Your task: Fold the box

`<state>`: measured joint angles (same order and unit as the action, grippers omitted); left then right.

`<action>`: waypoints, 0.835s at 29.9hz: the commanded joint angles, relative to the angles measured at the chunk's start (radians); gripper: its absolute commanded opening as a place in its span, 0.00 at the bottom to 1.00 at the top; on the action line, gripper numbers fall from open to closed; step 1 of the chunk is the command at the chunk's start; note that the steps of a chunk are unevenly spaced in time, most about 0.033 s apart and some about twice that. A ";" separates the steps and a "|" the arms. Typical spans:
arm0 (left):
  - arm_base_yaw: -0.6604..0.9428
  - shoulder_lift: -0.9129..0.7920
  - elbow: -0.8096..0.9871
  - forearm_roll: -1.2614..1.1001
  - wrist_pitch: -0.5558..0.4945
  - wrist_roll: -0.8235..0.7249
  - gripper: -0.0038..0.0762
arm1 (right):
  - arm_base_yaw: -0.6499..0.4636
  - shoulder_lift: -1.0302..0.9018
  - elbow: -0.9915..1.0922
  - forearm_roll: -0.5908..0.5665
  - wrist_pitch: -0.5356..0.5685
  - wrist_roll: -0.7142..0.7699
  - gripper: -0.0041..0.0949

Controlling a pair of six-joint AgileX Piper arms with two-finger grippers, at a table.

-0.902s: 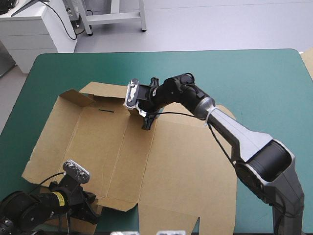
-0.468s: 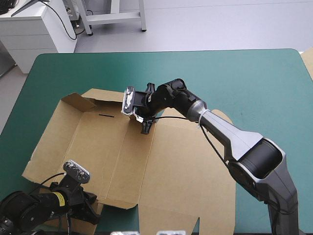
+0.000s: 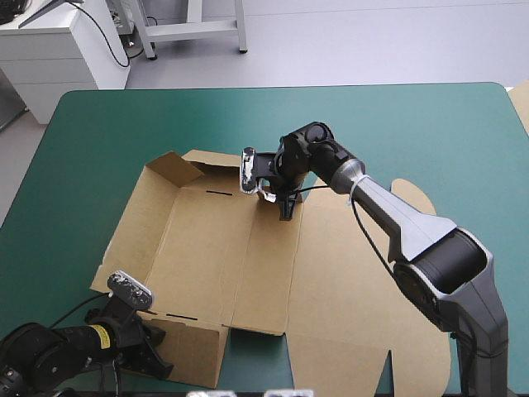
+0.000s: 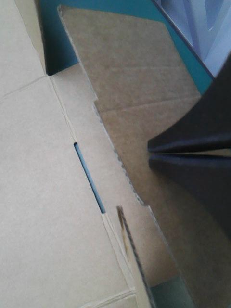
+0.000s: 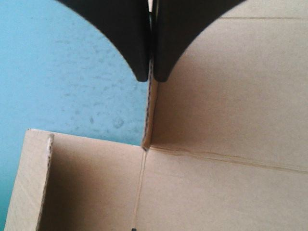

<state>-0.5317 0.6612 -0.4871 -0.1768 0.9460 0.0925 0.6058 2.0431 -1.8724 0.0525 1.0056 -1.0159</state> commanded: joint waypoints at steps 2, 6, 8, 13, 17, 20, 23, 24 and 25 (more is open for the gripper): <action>-0.007 0.001 -0.028 -0.021 -0.051 -0.002 0.04 | -0.018 -0.063 -0.030 0.085 -0.023 -0.090 0.02; -0.007 0.001 -0.028 -0.021 -0.070 -0.002 0.04 | -0.018 -0.061 -0.030 0.211 -0.070 -0.115 0.02; -0.007 0.001 -0.028 -0.021 -0.068 -0.002 0.04 | -0.018 -0.059 -0.030 0.226 -0.070 -0.115 0.03; -0.007 0.001 -0.028 -0.019 -0.068 -0.002 0.04 | -0.018 -0.057 -0.030 0.213 -0.094 -0.089 0.24; -0.007 0.001 -0.028 -0.019 -0.068 -0.002 0.04 | -0.018 -0.059 -0.039 0.206 -0.098 -0.055 0.55; -0.007 0.001 -0.028 -0.019 -0.064 -0.002 0.04 | -0.018 -0.069 -0.040 0.205 -0.093 -0.055 0.61; -0.007 0.001 -0.028 -0.019 -0.064 -0.002 0.04 | -0.018 -0.094 -0.048 0.205 -0.079 -0.040 0.61; -0.007 0.001 -0.028 -0.019 -0.066 -0.002 0.04 | -0.018 -0.104 -0.057 0.198 -0.073 -0.022 0.61; -0.007 0.001 -0.028 -0.019 -0.068 -0.002 0.04 | -0.018 -0.115 -0.067 0.191 -0.066 0.004 0.61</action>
<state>-0.5317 0.6612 -0.4871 -0.1782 0.9198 0.0925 0.5903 2.0309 -1.8859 0.2410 0.9510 -1.0531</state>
